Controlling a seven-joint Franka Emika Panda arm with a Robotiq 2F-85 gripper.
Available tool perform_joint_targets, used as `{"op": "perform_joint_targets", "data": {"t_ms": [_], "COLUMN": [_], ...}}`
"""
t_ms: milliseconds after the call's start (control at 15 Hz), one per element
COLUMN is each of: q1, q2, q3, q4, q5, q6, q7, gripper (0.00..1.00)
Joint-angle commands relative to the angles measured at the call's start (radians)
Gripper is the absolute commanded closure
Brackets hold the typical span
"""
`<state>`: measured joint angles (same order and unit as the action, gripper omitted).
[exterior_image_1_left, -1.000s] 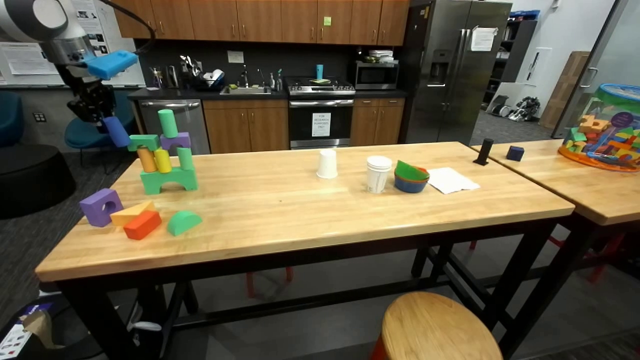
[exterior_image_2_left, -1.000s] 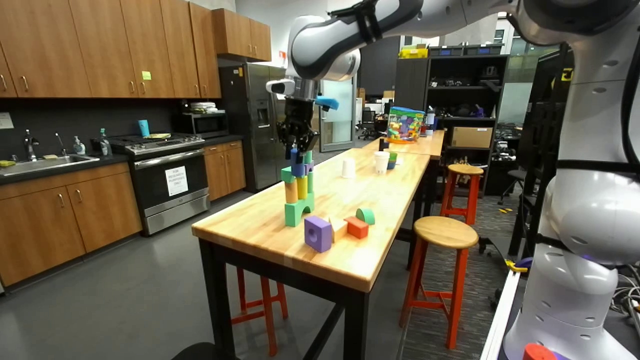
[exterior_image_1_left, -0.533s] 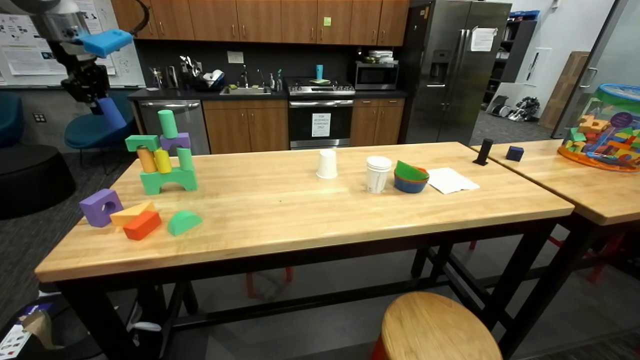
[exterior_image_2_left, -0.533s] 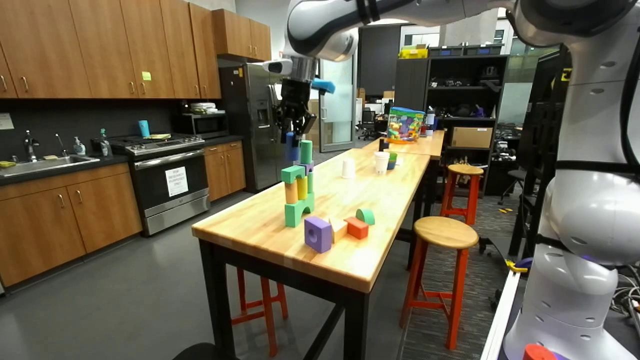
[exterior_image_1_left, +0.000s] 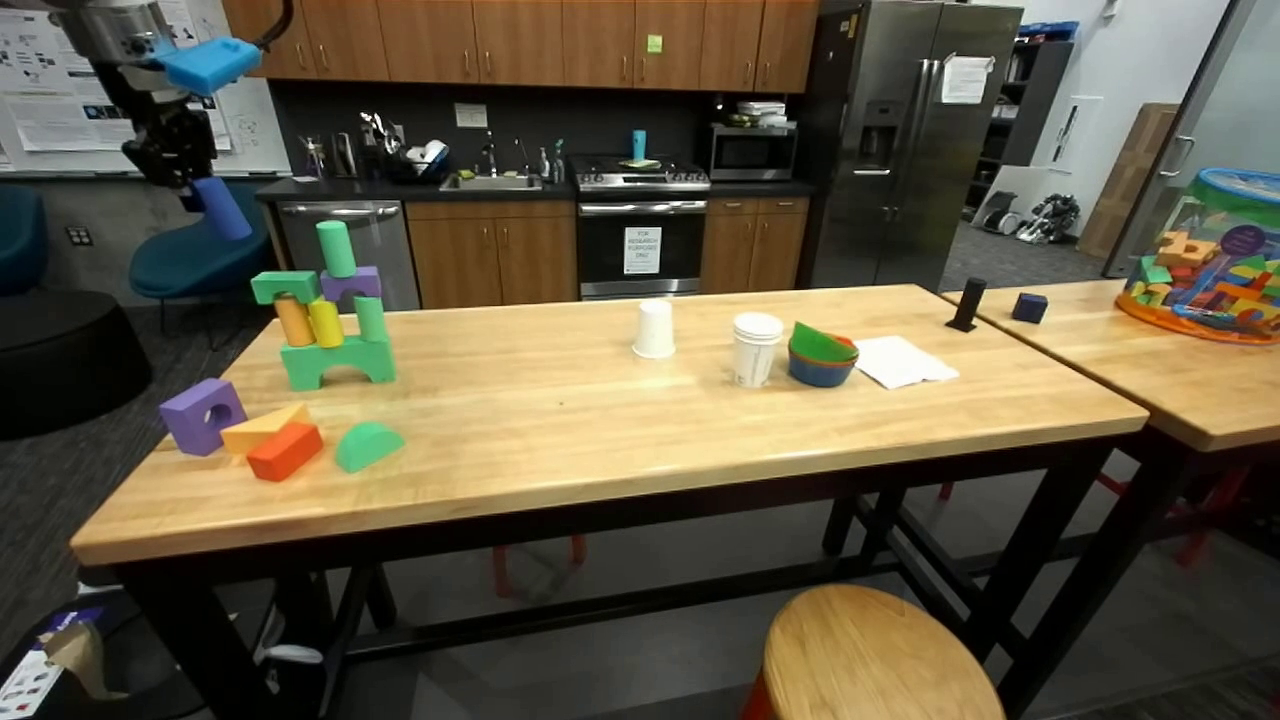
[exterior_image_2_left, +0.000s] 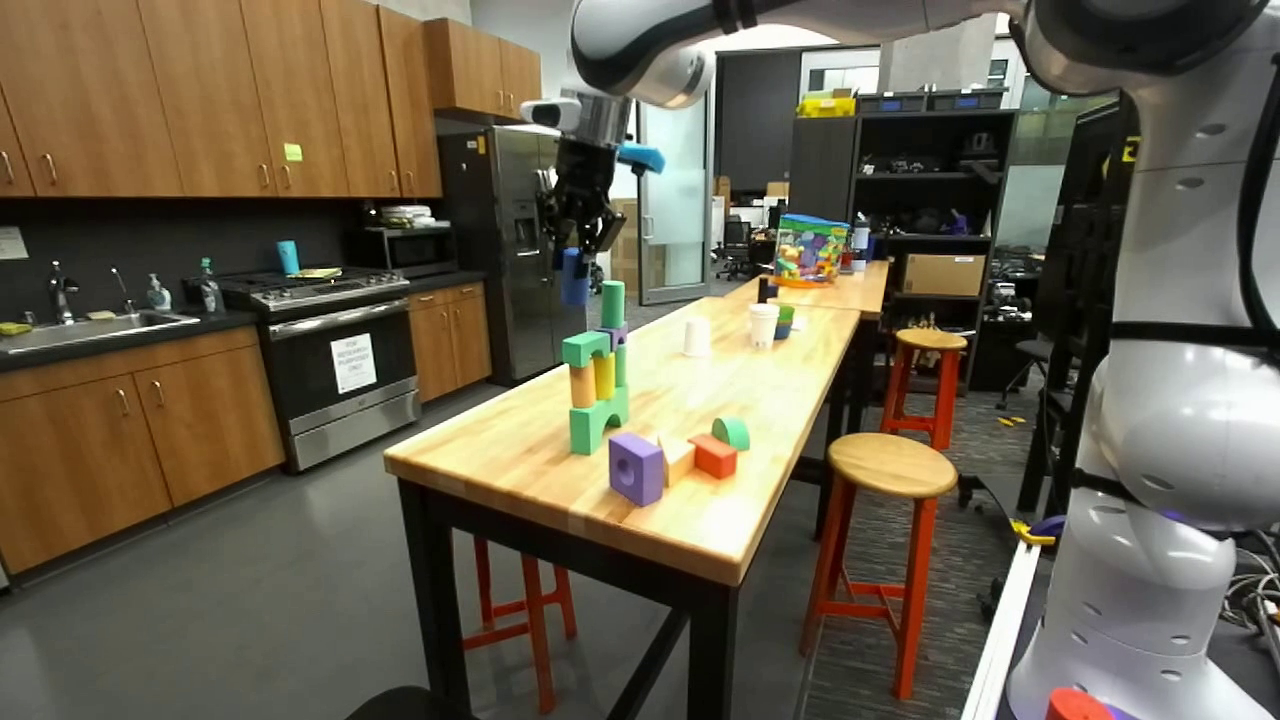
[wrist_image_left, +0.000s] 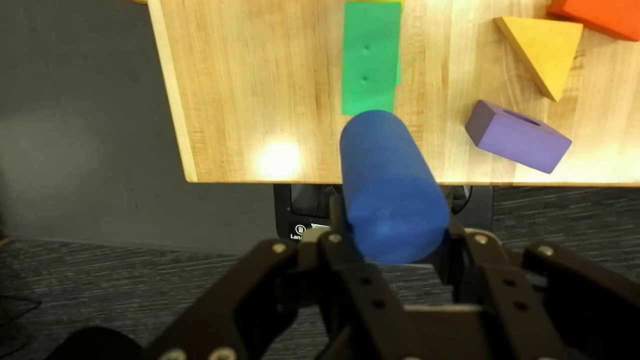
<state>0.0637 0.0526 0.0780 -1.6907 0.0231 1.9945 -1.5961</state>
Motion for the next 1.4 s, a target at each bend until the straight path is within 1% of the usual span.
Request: {"op": "perform_joint_targets", "data": {"t_ms": [0,200,267,1333], "q1": [-0.001,-0.001,-0.001,-0.006], "q2": [0.001,0.001,0.001,0.014], "q3": [0.001,0.001,0.002,-0.005], "q4": [0.005,0.005,0.003,0.020], "q5": [-0.001,-0.001,0.001,-0.040], "q6": [-0.004,-0.004,-0.002,0.005], "q7": [0.001,0.001,-0.002,-0.006], "gripper": [0.61,0.61,0.86,0.86]}}
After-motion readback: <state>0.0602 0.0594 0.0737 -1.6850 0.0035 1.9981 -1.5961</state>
